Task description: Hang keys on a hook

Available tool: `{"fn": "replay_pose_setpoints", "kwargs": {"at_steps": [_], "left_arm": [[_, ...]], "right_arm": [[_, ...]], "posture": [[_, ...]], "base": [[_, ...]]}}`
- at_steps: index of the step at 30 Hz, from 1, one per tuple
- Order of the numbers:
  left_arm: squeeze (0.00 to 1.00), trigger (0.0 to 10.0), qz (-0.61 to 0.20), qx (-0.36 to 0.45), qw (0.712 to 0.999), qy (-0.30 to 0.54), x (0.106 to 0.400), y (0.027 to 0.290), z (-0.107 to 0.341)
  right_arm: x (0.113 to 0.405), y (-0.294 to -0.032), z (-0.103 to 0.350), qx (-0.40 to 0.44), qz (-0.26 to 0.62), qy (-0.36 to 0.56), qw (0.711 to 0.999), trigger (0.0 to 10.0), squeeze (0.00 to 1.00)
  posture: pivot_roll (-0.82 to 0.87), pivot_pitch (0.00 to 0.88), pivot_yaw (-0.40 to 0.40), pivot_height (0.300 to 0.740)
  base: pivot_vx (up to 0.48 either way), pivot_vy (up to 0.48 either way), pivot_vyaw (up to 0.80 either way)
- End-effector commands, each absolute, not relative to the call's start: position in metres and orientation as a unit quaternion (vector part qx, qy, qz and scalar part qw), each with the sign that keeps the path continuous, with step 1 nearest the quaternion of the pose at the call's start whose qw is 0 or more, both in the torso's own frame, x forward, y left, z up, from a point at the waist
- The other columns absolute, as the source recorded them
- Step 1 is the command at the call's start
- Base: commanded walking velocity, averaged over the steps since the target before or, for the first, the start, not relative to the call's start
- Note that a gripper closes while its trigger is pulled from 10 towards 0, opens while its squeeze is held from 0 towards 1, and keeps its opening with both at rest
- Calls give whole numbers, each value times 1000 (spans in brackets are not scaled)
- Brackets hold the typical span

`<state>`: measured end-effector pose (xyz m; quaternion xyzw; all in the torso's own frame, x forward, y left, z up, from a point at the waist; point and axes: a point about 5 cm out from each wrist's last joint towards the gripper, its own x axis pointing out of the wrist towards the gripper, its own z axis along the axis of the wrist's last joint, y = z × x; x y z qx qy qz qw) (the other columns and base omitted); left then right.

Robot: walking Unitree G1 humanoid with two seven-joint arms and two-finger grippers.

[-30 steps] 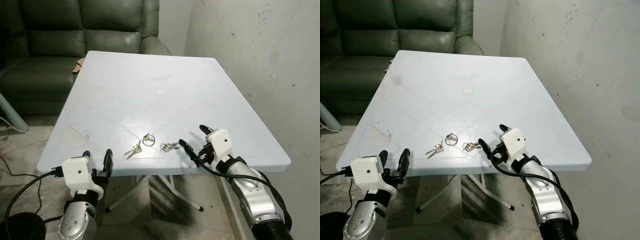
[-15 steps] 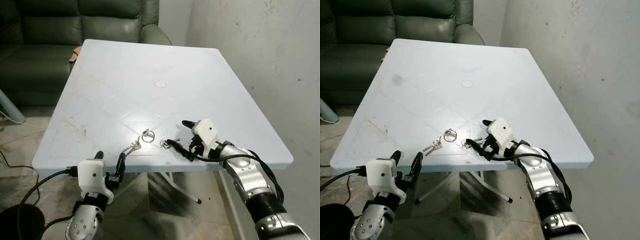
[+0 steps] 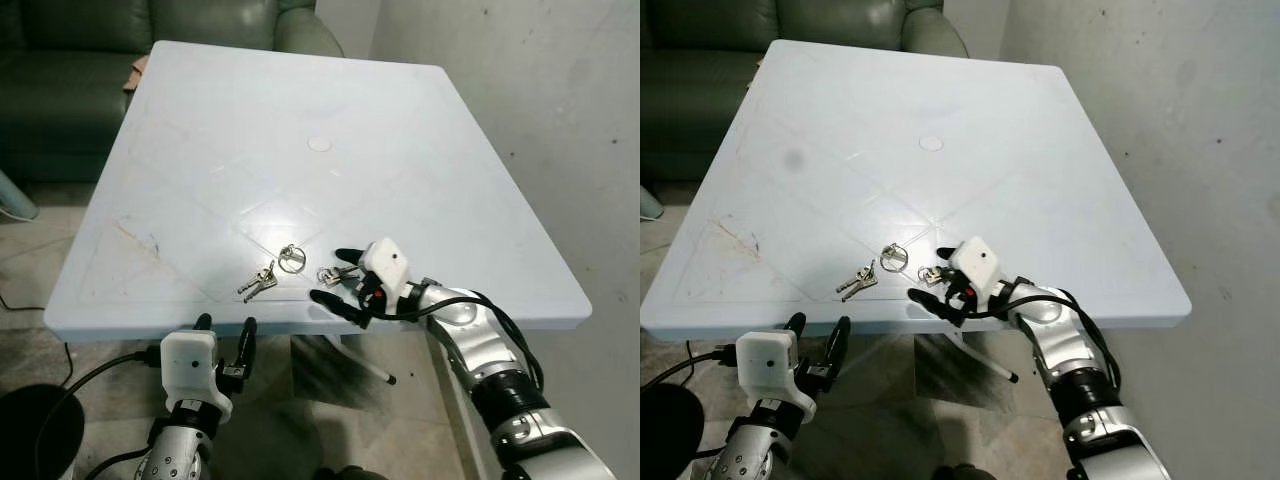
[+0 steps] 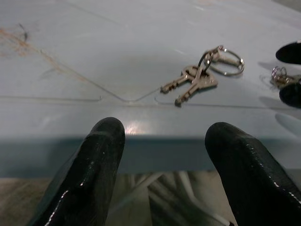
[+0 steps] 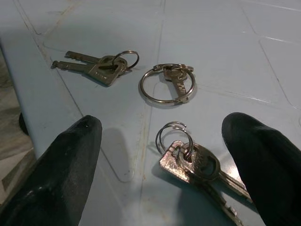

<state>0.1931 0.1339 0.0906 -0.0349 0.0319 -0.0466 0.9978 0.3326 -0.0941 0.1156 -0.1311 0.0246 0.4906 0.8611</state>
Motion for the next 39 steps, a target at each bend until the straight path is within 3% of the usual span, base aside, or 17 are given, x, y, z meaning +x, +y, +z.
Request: {"fn": "replay_pose_setpoints", "kwargs": {"at_steps": [1,6,7,39], "left_arm": [[0,10000,-47,-38,998,30,191,132,94],[0,10000,-46,-37,998,31,191,132,94],[0,10000,-38,-38,998,32,190,132,94],[0,10000,-21,-40,998,33,187,131,95]], "right_arm": [[333,-94,114,-130,494,32,859,10000,0],[333,-93,114,-129,497,31,858,10000,0],[332,-89,116,-125,510,27,851,0,0],[335,-87,123,-135,516,-8,846,0,0]], "posture": [[31,193,-120,728],[31,193,-120,728],[46,201,-135,728],[56,209,-148,728]], "base": [[0,0,0],[0,0,0],[0,0,0],[0,0,0]]}}
